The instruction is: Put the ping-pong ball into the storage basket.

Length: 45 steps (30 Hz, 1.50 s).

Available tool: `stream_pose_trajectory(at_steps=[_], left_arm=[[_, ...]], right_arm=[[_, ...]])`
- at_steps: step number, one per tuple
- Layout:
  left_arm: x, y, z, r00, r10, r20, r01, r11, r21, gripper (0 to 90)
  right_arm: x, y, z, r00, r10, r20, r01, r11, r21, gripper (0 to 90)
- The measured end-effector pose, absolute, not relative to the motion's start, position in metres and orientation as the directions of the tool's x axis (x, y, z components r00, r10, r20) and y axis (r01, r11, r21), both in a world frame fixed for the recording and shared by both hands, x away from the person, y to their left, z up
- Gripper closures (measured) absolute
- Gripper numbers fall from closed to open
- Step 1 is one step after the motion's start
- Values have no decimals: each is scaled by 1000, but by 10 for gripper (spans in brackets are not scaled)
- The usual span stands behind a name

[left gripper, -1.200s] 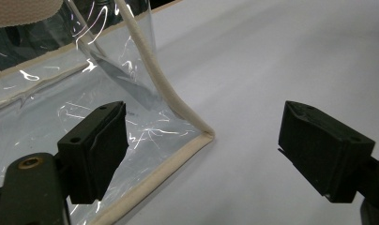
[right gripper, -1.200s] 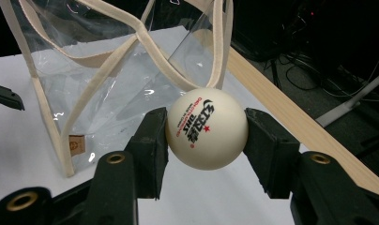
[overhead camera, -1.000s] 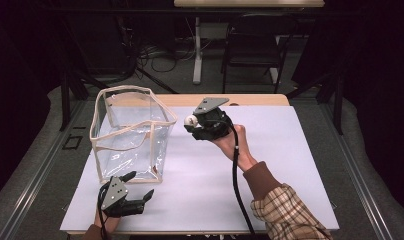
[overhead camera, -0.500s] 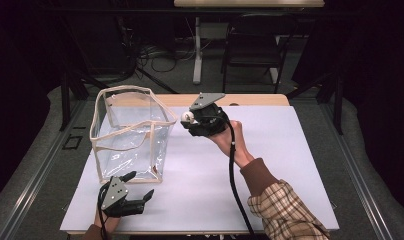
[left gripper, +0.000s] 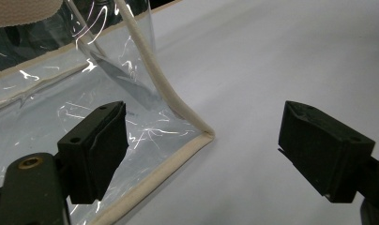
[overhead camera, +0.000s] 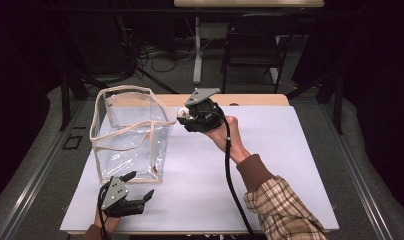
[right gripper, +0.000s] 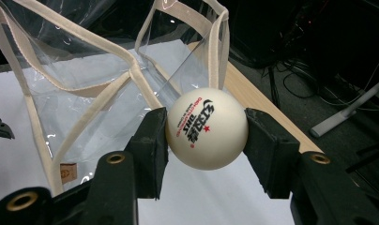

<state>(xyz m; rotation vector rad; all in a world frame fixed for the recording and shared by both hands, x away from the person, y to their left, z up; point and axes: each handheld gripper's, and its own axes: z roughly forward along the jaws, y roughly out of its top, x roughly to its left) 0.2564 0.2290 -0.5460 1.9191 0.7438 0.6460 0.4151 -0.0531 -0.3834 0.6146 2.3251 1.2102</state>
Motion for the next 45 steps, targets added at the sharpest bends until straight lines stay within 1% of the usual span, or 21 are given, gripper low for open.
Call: stream_pose_trajectory(at_steps=[45], left_arm=[[257, 229, -546, 677, 725, 125, 226, -367, 902, 161]], right_arm=[[430, -19, -377, -813, 552, -188, 171, 534, 828, 510]])
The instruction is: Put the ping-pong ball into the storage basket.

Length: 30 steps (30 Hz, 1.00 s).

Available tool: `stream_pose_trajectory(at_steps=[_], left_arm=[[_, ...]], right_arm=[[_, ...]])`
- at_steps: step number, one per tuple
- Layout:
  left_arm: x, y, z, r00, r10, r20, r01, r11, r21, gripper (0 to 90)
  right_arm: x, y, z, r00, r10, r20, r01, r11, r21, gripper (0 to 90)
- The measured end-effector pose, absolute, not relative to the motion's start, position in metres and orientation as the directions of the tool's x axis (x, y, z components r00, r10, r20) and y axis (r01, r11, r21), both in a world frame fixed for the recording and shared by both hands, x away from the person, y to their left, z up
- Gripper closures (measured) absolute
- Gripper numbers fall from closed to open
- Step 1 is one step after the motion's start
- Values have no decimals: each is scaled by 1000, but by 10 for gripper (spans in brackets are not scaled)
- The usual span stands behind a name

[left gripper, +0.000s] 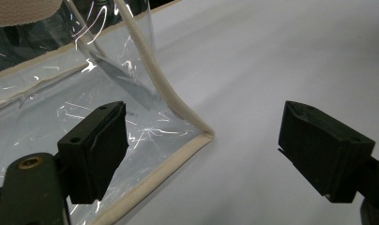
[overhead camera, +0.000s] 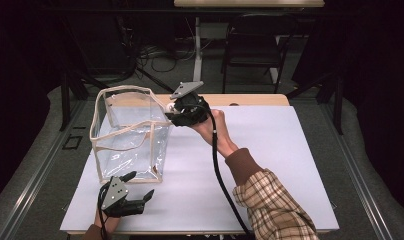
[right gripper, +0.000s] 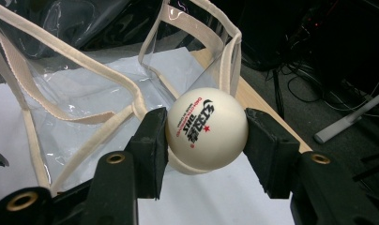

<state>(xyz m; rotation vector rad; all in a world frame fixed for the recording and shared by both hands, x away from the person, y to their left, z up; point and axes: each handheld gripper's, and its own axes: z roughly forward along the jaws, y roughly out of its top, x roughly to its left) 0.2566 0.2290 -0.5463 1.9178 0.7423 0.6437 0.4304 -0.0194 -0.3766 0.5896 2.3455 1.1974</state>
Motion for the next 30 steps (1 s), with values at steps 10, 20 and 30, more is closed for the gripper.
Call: stream_pose_trajectory(at_steps=[10, 20, 30], left_arm=[[257, 229, -546, 678, 724, 124, 227, -367, 902, 161], [257, 229, -546, 679, 724, 125, 227, -369, 901, 161], [257, 229, -546, 679, 724, 124, 227, -368, 902, 161]], right_arm=[[434, -12, -380, -814, 551, -182, 178, 536, 825, 510], [437, -7, -377, -817, 549, -179, 173, 529, 831, 510], [440, 4, -377, -823, 539, -177, 175, 538, 825, 510]])
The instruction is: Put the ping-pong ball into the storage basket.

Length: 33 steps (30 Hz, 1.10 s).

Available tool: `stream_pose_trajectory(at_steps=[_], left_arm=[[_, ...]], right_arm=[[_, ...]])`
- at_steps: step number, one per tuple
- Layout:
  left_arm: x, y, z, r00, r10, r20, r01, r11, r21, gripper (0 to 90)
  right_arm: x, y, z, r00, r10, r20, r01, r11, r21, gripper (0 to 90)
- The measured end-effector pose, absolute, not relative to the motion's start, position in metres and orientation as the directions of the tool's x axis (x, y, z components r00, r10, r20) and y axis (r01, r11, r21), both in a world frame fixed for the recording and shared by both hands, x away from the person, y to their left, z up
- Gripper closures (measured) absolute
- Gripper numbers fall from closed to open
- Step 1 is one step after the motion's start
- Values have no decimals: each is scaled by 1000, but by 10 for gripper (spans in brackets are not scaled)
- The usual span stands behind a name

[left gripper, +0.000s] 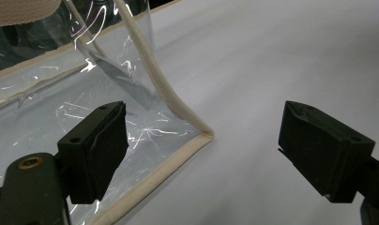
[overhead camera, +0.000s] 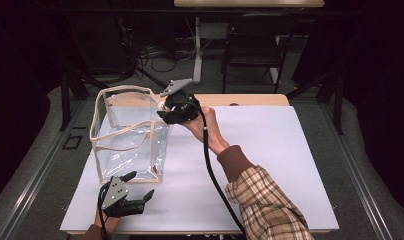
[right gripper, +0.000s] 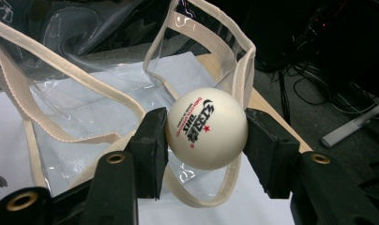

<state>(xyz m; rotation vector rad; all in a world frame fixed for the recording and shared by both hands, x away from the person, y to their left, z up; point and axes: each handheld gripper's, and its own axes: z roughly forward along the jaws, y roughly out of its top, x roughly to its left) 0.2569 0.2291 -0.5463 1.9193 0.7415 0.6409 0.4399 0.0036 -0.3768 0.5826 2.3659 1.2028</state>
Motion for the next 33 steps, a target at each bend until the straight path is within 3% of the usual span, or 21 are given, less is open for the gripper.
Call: stream_pose_trajectory(at_steps=[33], left_arm=[[257, 229, -546, 680, 723, 123, 228, -367, 902, 161]], right_arm=[[451, 25, -372, -835, 525, -162, 202, 567, 798, 510]])
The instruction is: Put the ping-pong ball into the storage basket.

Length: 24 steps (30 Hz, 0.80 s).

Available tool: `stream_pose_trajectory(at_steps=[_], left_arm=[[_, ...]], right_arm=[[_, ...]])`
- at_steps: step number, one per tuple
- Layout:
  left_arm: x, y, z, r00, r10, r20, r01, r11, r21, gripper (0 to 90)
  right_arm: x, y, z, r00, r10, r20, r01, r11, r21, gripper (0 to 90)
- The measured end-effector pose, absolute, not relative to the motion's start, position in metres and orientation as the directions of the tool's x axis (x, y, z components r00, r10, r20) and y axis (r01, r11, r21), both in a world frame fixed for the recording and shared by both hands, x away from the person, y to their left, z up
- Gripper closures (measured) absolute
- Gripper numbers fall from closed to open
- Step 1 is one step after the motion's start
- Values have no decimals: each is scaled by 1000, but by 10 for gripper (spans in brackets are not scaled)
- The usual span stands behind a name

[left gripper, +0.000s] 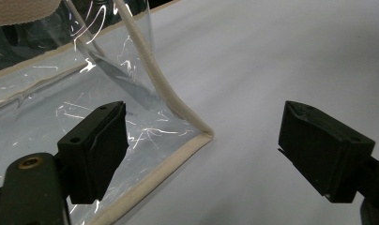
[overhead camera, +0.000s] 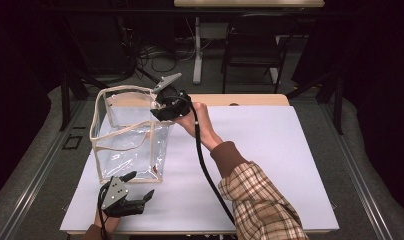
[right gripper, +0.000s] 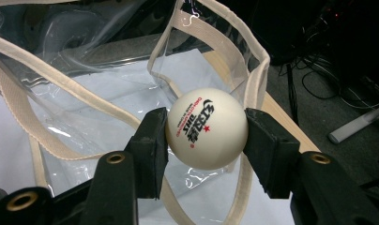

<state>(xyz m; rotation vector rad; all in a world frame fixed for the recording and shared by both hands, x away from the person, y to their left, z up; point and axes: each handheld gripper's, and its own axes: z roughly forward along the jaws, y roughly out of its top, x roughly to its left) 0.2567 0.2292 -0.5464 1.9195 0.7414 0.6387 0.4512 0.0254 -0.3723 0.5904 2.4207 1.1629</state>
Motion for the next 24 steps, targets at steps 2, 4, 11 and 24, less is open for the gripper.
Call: stream_pose_trajectory(at_steps=[2, 4, 11, 24], left_arm=[[257, 229, -546, 680, 723, 124, 228, -369, 901, 161], [257, 229, -546, 680, 723, 123, 227, -367, 902, 161], [257, 229, -546, 679, 724, 121, 229, -366, 902, 161], [257, 229, -546, 680, 723, 123, 228, -367, 902, 161]], right_arm=[[451, 27, -371, -836, 521, -169, 196, 574, 795, 510], [451, 29, -371, -837, 521, -168, 198, 575, 794, 510], [454, 34, -374, -839, 518, -165, 209, 587, 782, 510], [461, 40, -376, -838, 522, -161, 223, 597, 771, 510]])
